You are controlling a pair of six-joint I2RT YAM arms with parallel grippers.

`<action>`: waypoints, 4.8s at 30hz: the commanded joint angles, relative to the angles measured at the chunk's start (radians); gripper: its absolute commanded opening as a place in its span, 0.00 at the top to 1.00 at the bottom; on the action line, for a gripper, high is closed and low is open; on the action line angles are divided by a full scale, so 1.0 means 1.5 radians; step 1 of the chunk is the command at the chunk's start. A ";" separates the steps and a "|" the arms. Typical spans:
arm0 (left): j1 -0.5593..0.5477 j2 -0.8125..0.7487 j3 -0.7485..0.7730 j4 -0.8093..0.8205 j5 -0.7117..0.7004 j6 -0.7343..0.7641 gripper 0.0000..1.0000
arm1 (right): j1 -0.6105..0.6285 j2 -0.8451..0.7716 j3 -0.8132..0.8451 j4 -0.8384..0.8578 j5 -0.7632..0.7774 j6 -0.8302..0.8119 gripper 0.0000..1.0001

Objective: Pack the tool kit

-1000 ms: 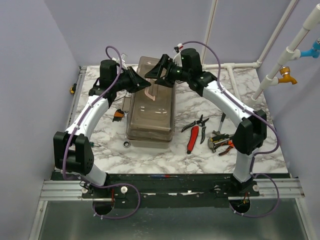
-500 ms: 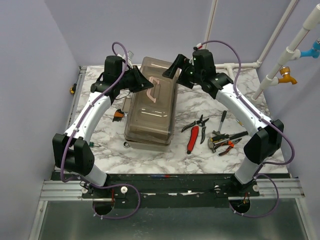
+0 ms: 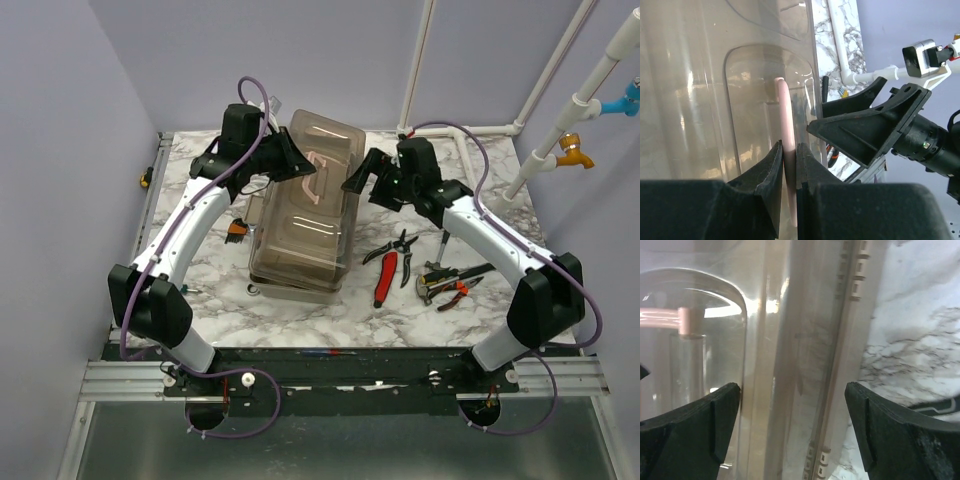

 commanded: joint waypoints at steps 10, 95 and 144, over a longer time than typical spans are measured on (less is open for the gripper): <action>-0.126 -0.001 0.093 0.021 -0.043 -0.003 0.87 | -0.080 -0.036 -0.201 0.256 -0.276 0.076 0.23; 0.052 -0.073 -0.357 0.292 -0.010 -0.053 0.46 | -0.244 -0.187 -0.288 0.104 -0.286 -0.055 0.20; 0.042 -0.104 -0.335 0.262 -0.016 -0.040 0.49 | -0.234 -0.173 -0.407 0.545 -0.440 0.301 0.29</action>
